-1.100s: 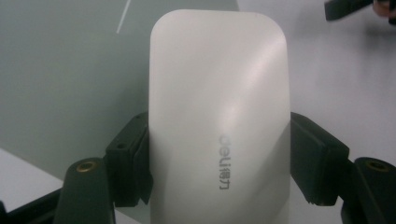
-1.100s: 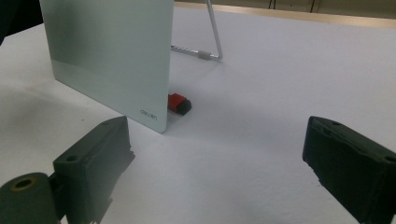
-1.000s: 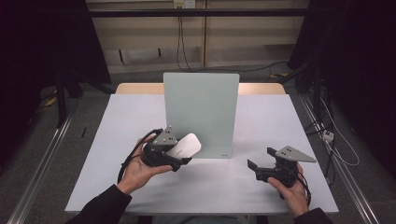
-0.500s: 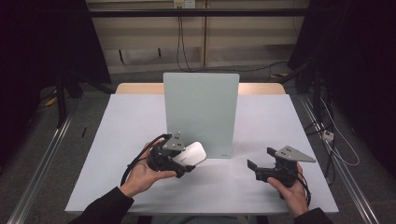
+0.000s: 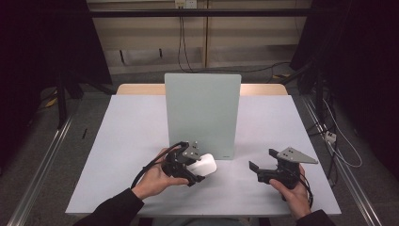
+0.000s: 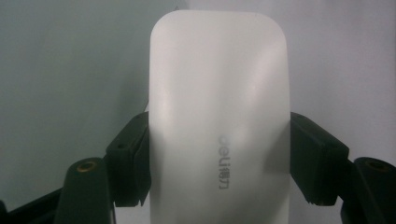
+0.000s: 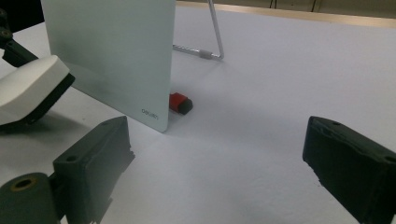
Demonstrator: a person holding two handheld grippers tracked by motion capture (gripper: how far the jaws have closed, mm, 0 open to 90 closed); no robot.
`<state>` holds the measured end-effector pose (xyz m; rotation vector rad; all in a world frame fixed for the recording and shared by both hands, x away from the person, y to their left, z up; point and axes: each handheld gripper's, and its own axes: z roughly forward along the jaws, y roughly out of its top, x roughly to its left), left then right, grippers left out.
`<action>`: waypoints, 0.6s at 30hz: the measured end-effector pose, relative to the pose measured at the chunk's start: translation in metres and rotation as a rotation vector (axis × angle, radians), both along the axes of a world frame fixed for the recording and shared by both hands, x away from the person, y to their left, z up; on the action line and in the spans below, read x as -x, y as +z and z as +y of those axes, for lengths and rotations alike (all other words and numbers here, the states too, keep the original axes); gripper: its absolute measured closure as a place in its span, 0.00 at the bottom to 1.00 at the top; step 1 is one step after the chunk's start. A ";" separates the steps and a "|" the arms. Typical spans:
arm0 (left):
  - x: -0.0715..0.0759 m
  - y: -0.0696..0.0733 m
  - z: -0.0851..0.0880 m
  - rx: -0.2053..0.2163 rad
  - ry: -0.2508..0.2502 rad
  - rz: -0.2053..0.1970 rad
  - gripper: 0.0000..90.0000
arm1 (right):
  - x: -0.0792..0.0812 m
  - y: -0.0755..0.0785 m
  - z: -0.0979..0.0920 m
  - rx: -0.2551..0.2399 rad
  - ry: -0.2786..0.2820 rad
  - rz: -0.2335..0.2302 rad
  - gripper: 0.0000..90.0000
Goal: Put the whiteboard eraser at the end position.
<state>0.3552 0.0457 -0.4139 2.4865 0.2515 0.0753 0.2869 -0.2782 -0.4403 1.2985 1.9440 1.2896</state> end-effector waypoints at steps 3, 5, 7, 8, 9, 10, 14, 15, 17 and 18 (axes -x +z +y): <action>-0.004 -0.003 -0.003 -0.005 0.010 -0.002 0.34 | 0.000 0.000 0.000 0.001 0.000 -0.001 0.08; -0.007 -0.005 -0.007 -0.015 0.013 0.000 0.34 | 0.000 0.000 0.000 0.001 0.002 0.000 0.08; -0.008 -0.007 -0.010 -0.015 0.006 0.000 0.34 | -0.001 0.000 0.001 -0.003 0.000 0.002 0.08; -0.009 -0.008 -0.012 -0.018 0.000 0.000 0.34 | 0.000 0.000 0.000 0.000 0.002 0.001 0.08; -0.009 -0.009 -0.013 -0.026 -0.006 -0.001 0.34 | 0.000 0.000 0.000 0.000 0.001 0.001 0.08; -0.008 -0.010 -0.014 -0.029 0.001 -0.008 0.34 | 0.000 0.000 0.000 0.001 0.001 -0.002 0.08; -0.007 -0.012 -0.016 -0.030 -0.020 -0.005 0.34 | 0.000 0.000 0.000 -0.002 0.000 -0.001 0.08; -0.006 -0.012 -0.016 -0.033 -0.015 -0.015 0.34 | 0.000 0.000 0.000 -0.001 0.001 -0.001 0.08; -0.008 -0.013 -0.017 -0.031 -0.028 0.002 0.34 | 0.000 0.000 0.000 -0.002 0.001 0.000 0.08; -0.008 -0.014 -0.017 -0.029 -0.033 -0.002 0.34 | 0.000 0.000 0.000 -0.001 0.001 0.000 0.08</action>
